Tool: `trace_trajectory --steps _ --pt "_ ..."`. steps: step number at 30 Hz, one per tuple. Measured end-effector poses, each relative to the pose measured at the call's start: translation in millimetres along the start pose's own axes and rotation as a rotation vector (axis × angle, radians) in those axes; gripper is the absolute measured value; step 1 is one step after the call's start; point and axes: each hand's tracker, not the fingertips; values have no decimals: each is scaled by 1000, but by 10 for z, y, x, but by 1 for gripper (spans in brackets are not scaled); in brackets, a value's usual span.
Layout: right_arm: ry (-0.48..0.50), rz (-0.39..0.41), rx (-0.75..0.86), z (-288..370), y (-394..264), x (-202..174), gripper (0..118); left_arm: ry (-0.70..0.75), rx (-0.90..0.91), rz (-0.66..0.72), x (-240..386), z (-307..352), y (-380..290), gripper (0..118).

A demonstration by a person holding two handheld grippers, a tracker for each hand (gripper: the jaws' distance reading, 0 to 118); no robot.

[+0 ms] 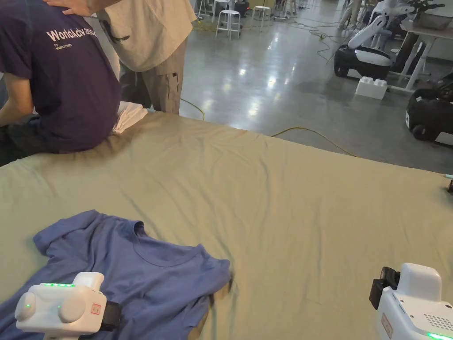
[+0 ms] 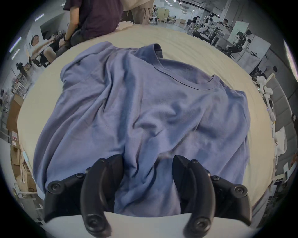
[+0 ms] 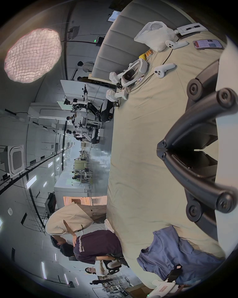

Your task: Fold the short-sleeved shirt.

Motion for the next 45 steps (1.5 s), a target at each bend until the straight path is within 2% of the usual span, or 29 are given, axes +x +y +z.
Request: trace_trajectory --steps 1,2,4,5,6,10,13,16,19,23,30,35,45 --pt "1 -2 -3 -7 -4 -4 0 10 17 -30 45 1 -34 61" --pt "5 -6 -8 -13 -9 -12 0 23 26 -56 93 0 -61 46" --pt "9 -10 -13 -16 -27 -36 0 6 25 -85 8 -132 -35 26" --pt "10 -10 -14 -15 -37 -51 0 18 31 -95 17 -135 -29 11" --pt "11 -11 -15 -13 -44 -67 0 18 29 -95 3 -146 -20 7" --pt "20 -14 -17 4 -56 -109 0 -7 50 -79 -123 -187 -12 5" --pt "24 -16 -7 37 -48 -115 0 -9 177 -45 -149 -43 6 5" --pt "23 -25 19 90 0 -90 0 -76 273 58 -159 244 107 5" --pt "15 -18 52 158 69 -57 0 -85 358 22 -82 490 233 4" --pt "5 -16 93 246 165 27 0 -159 463 48 161 1002 438 4" --pt "-17 -45 157 442 340 214 0 -271 644 -70 817 1900 832 4" --pt "-41 -65 190 574 397 373 0 -399 707 -173 1358 2326 1067 4" --pt "-110 -96 200 735 340 804 0 -616 702 -348 2750 2484 1142 4"
